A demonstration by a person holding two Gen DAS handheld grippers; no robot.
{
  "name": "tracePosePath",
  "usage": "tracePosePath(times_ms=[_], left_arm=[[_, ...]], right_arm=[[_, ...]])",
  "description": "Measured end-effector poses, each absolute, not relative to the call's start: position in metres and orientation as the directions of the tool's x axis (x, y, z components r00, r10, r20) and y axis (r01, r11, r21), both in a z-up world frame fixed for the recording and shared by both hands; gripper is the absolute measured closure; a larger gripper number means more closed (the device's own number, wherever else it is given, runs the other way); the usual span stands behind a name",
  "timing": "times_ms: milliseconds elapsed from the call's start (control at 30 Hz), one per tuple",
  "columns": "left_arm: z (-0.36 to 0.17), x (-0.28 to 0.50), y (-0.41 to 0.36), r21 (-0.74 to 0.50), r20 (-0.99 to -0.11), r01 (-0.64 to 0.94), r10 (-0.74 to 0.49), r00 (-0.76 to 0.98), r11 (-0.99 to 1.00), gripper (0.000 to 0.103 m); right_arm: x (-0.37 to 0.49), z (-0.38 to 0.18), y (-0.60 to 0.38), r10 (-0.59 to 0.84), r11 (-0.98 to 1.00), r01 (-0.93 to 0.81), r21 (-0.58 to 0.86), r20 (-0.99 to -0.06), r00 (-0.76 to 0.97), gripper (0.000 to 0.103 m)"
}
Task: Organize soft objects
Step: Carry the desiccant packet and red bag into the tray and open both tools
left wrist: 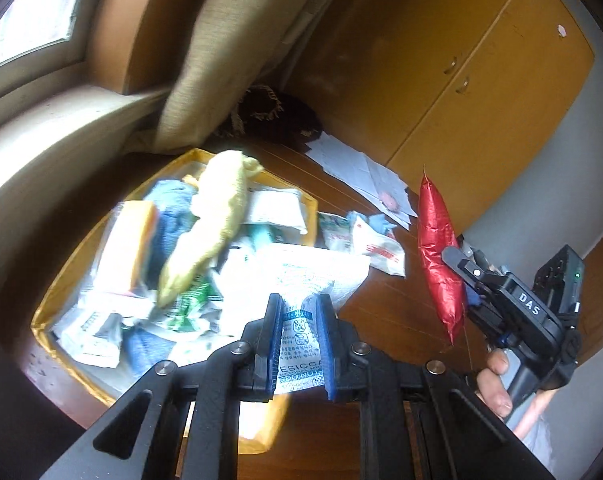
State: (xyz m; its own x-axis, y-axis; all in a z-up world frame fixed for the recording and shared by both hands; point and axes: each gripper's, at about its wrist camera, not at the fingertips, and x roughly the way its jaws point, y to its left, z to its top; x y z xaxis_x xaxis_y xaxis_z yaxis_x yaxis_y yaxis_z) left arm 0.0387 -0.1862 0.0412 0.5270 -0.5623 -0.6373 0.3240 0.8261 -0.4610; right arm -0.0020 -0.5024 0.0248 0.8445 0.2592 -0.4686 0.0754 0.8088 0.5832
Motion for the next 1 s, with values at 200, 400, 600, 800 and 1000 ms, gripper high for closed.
tracePosePath(times_ms=[200, 400, 600, 800, 1000], left_arm=[[0.030, 0.045, -0.150, -0.402, -0.679, 0.276, -0.487, 0.549, 0.873, 0.086], [0.013, 0.048, -0.148, -0.328, -0.728, 0.266, -0.422, 0.541, 0.907, 0.086], [0.008, 0.046, -0.155, -0.282, -0.749, 0.298, -0.404, 0.525, 0.912, 0.086], [0.003, 0.050, -0.160, -0.294, -0.756, 0.313, -0.420, 0.502, 0.903, 0.072], [0.009, 0.048, -0.157, -0.348, -0.722, 0.305, -0.461, 0.516, 0.887, 0.053]], right_arm=[[0.037, 0.030, -0.422, 0.365, 0.812, 0.000, 0.584, -0.509, 0.780, 0.061], [0.079, 0.012, -0.383, 0.338, 0.813, 0.090, 0.576, -0.592, 0.732, 0.061], [0.084, -0.002, -0.375, 0.253, 0.822, 0.197, 0.535, -0.652, 0.715, 0.061], [0.090, -0.013, -0.367, 0.278, 0.814, 0.204, 0.544, -0.674, 0.685, 0.053], [0.080, -0.009, -0.375, 0.400, 0.780, 0.090, 0.620, -0.603, 0.690, 0.046]])
